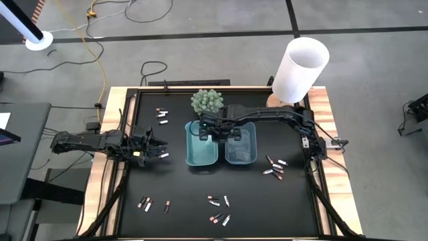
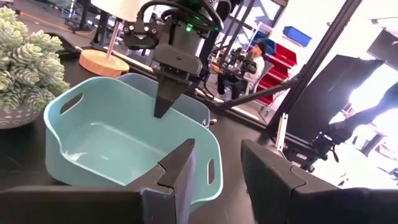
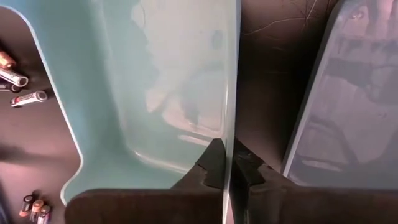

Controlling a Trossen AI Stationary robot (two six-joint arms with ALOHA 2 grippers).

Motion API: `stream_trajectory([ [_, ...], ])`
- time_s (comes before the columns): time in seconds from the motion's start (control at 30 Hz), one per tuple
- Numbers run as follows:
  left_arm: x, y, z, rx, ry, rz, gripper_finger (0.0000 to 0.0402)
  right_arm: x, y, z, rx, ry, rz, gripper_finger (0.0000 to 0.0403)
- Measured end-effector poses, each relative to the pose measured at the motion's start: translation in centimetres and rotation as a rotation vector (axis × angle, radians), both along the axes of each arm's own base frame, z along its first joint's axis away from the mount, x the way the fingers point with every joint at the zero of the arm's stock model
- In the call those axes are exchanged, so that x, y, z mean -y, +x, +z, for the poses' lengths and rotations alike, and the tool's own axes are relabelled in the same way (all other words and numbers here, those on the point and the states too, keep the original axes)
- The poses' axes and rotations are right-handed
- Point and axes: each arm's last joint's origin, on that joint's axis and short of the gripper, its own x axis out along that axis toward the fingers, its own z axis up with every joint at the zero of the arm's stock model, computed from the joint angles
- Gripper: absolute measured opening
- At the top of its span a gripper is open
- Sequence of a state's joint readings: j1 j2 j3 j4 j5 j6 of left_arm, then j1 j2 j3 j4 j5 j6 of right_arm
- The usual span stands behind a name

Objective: Sort batteries
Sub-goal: Move the green bin to the center of the table

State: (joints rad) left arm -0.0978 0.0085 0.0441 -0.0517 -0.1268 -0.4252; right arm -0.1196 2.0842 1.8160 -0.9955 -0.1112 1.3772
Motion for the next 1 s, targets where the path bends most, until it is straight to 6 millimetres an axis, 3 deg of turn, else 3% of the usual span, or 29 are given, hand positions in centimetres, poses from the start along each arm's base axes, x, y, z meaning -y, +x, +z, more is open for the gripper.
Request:
stream_trajectory([
  [0.47, 0.00, 0.00, 0.00, 0.000, -0.006, 0.000, 0.0125, 0.00, -0.01, 0.00, 0.000, -0.006, 0.015, 0.0058],
  [1.0, 0.00, 0.00, -0.01, 0.000, -0.006, 0.000, 0.0125, 0.11, -0.05, 0.00, -0.003, -0.007, 0.012, 0.0061],
])
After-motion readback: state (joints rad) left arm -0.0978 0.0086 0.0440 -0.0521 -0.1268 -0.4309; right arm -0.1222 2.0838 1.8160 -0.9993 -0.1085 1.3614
